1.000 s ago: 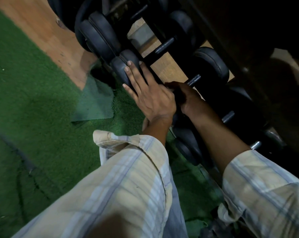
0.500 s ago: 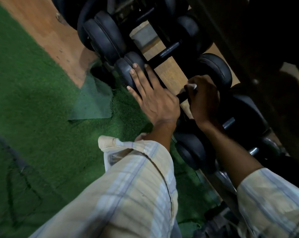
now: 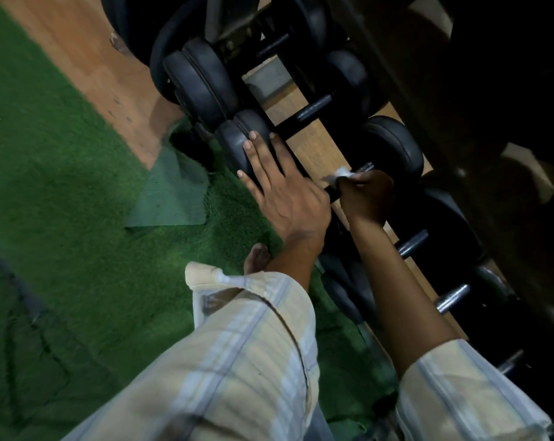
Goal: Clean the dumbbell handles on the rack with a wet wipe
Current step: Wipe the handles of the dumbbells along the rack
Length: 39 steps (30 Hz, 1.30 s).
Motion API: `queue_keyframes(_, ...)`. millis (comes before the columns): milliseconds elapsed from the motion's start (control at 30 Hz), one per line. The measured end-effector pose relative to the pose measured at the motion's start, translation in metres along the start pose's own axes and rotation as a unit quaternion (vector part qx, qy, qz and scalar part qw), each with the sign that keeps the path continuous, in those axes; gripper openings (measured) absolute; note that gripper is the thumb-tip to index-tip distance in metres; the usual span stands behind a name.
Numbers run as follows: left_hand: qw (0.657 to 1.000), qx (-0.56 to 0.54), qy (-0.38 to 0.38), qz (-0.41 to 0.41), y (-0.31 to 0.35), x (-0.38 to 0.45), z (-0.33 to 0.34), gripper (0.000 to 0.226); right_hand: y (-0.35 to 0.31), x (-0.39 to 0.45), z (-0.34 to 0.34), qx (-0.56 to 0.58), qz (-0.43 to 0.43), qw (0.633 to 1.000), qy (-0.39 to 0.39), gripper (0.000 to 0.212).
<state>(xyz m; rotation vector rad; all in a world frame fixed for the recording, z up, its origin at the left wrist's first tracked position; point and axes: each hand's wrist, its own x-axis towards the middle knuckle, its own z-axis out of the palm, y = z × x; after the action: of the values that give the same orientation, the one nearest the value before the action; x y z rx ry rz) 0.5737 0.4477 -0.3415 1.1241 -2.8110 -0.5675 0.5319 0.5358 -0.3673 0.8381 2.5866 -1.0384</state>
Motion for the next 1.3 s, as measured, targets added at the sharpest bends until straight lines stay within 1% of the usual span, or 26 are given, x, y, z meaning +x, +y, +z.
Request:
queue_keyframes(67,1.0,0.009,-0.006,-0.002,0.0,0.001,-0.002,0.084,-0.005,-0.002,-0.003,-0.106,-0.039,0.989,-0.095,0.016)
queue_keyframes(133,1.0,0.015,-0.012,0.0,0.001,0.001,-0.007,0.083,-0.011,0.003,-0.005,-0.149,-0.042,0.974,-0.164,0.015)
queue_keyframes(167,1.0,0.013,-0.01,0.001,0.001,0.003,-0.01,0.079,-0.015,0.006,-0.005,-0.149,-0.044,0.969,-0.191,0.015)
queue_keyframes(233,1.0,0.006,0.013,0.0,-0.004,0.015,-0.017,0.064,-0.023,0.013,-0.003,-0.078,-0.018,0.971,-0.224,0.011)
queue_keyframes(300,0.999,0.009,0.05,0.004,-0.013,0.037,-0.024,0.045,-0.037,0.013,0.003,0.052,0.022,0.969,-0.241,0.012)
queue_keyframes(333,0.998,0.014,0.063,0.007,-0.017,0.051,-0.027,0.037,-0.044,0.013,0.007,0.104,0.012,0.964,-0.245,0.01)
queue_keyframes(400,0.997,0.024,0.071,0.006,-0.025,0.077,-0.029,0.026,-0.059,0.013,0.017,0.163,-0.059,0.957,-0.233,0.008)
queue_keyframes(467,0.997,0.027,0.074,0.001,-0.031,0.099,-0.029,0.022,-0.069,0.017,0.03,0.184,-0.135,0.954,-0.196,0.007)
queue_keyframes(533,0.996,0.038,0.082,0.011,-0.035,0.117,-0.028,0.024,-0.074,0.021,0.041,0.143,-0.216,0.952,-0.161,0.01)
queue_keyframes(600,0.993,0.066,0.082,0.056,-0.038,0.128,-0.025,0.031,-0.076,0.019,0.048,0.081,-0.297,0.939,-0.151,0.019)
queue_keyframes(633,0.99,0.082,0.079,0.087,-0.04,0.131,-0.023,0.035,-0.078,0.015,0.048,0.043,-0.339,0.925,-0.164,0.026)
queue_keyframes(700,0.983,0.096,0.081,0.131,-0.043,0.133,-0.018,0.042,-0.077,0.005,0.044,-0.059,-0.414,0.885,-0.205,0.047)
queue_keyframes(767,0.983,0.091,0.087,0.137,-0.044,0.134,-0.015,0.047,-0.075,0.006,0.038,-0.137,-0.465,0.847,-0.218,0.06)
queue_keyframes(833,0.982,0.088,0.089,0.139,-0.043,0.134,-0.015,0.048,-0.074,0.016,0.034,-0.202,-0.511,0.818,-0.169,0.063)
queue_keyframes(867,0.982,0.088,0.086,0.143,-0.043,0.134,-0.015,0.048,-0.072,0.023,0.034,-0.219,-0.523,0.813,-0.132,0.06)
queue_keyframes(933,0.982,0.088,0.078,0.147,-0.042,0.134,-0.017,0.045,-0.072,0.038,0.035,-0.267,-0.509,0.816,-0.06,0.053)
queue_keyframes(1000,0.982,0.092,0.069,0.148,-0.042,0.133,-0.018,0.041,-0.076,0.049,0.035,-0.369,-0.443,0.816,-0.034,0.064)
queue_keyframes(1033,0.982,0.095,0.067,0.147,-0.042,0.133,-0.018,0.039,-0.08,0.05,0.035,-0.382,-0.417,0.823,-0.052,0.07)
queue_keyframes(1067,0.982,0.097,0.065,0.146,-0.041,0.133,-0.018,0.038,-0.083,0.048,0.036,-0.364,-0.402,0.835,-0.092,0.075)
queue_keyframes(1100,0.982,0.098,0.065,0.145,-0.041,0.134,-0.019,0.037,-0.087,0.044,0.038,-0.326,-0.396,0.844,-0.158,0.077)
queue_keyframes(1133,0.982,0.097,0.066,0.145,-0.041,0.134,-0.019,0.036,-0.089,0.038,0.04,-0.281,-0.394,0.843,-0.235,0.077)
queue_keyframes(1167,0.982,0.097,0.066,0.146,-0.041,0.134,-0.019,0.035,-0.09,0.031,0.041,-0.25,-0.403,0.828,-0.299,0.078)
queue_keyframes(1200,0.982,0.097,0.065,0.147,-0.041,0.134,-0.019,0.034,-0.089,0.025,0.043,-0.241,-0.419,0.807,-0.339,0.079)
queue_keyframes(1233,0.983,0.095,0.063,0.147,-0.041,0.134,-0.019,0.034,-0.085,0.024,0.045,-0.246,-0.433,0.792,-0.353,0.081)
queue_keyframes(1267,0.983,0.093,0.063,0.145,-0.041,0.134,-0.018,0.033,-0.084,0.026,0.045,-0.251,-0.436,0.793,-0.342,0.08)
queue_keyframes(1300,0.983,0.092,0.064,0.144,-0.041,0.134,-0.018,0.032,-0.083,0.03,0.044,-0.251,-0.437,0.807,-0.307,0.076)
